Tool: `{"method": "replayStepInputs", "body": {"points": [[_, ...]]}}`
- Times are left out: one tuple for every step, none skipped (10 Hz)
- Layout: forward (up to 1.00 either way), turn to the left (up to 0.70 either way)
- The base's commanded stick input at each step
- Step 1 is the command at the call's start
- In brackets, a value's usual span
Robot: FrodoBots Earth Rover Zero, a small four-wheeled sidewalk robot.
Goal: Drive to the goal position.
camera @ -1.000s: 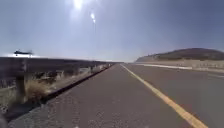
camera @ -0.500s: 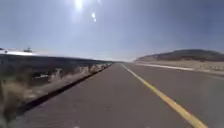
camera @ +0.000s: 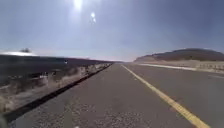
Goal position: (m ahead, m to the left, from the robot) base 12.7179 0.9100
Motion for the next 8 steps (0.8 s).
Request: {"method": "replayStepInputs", "body": {"points": [[0.85, 0.00], [0.85, 0.00], [0.85, 0.00], [0.85, 0.00], [0.85, 0.00], [0.85, 0.00], [0.85, 0.00], [0.85, 0.00]]}}
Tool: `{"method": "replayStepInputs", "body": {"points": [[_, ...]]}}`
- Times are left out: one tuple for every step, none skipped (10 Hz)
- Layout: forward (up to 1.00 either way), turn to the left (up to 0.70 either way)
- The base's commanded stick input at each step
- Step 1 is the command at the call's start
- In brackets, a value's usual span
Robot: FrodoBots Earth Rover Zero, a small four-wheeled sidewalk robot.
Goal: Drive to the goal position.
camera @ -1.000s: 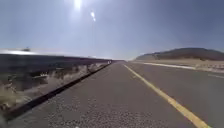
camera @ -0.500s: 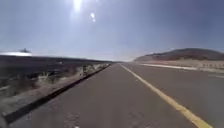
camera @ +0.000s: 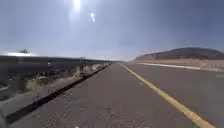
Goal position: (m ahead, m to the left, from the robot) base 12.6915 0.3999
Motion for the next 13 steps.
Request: {"method": "replayStepInputs", "body": {"points": [[0.85, 0.00], [0.85, 0.00], [0.85, 0.00], [0.85, 0.00], [0.85, 0.00], [0.85, 0.00], [0.85, 0.00], [0.85, 0.00], [0.85, 0.00], [0.85, 0.00], [0.85, 0.00], [0.85, 0.00], [0.85, 0.00]]}}
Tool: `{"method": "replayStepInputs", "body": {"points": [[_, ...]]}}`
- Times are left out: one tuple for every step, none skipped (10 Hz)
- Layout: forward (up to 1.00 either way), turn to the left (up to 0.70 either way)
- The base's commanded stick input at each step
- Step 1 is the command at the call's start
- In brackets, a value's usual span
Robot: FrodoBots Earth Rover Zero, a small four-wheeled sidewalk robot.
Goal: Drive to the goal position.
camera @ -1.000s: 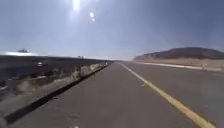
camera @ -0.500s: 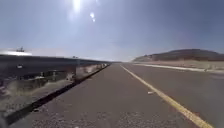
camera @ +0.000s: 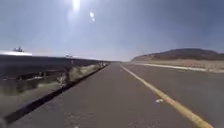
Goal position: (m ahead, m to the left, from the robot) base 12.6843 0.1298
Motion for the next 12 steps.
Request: {"method": "replayStepInputs", "body": {"points": [[0.85, 0.00], [0.85, 0.00], [0.85, 0.00], [0.85, 0.00], [0.85, 0.00], [0.85, 0.00], [0.85, 0.00], [0.85, 0.00], [0.85, 0.00], [0.85, 0.00], [0.85, 0.00], [0.85, 0.00]]}}
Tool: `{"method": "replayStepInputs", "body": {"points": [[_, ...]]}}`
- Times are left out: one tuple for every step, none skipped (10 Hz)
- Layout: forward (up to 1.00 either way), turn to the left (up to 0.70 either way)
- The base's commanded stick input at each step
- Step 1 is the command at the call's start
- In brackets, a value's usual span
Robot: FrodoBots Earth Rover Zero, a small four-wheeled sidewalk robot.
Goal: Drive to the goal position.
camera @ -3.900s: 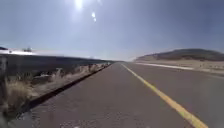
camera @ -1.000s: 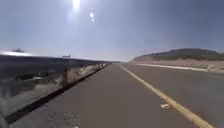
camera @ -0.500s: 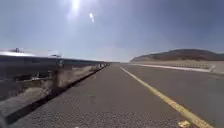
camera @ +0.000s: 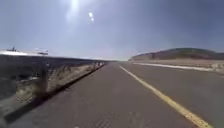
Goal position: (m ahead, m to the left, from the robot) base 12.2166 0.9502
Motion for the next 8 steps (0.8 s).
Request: {"method": "replayStepInputs", "body": {"points": [[0.85, 0.00], [0.85, 0.00], [0.85, 0.00], [0.85, 0.00], [0.85, 0.00], [0.85, 0.00], [0.85, 0.00], [0.85, 0.00]]}}
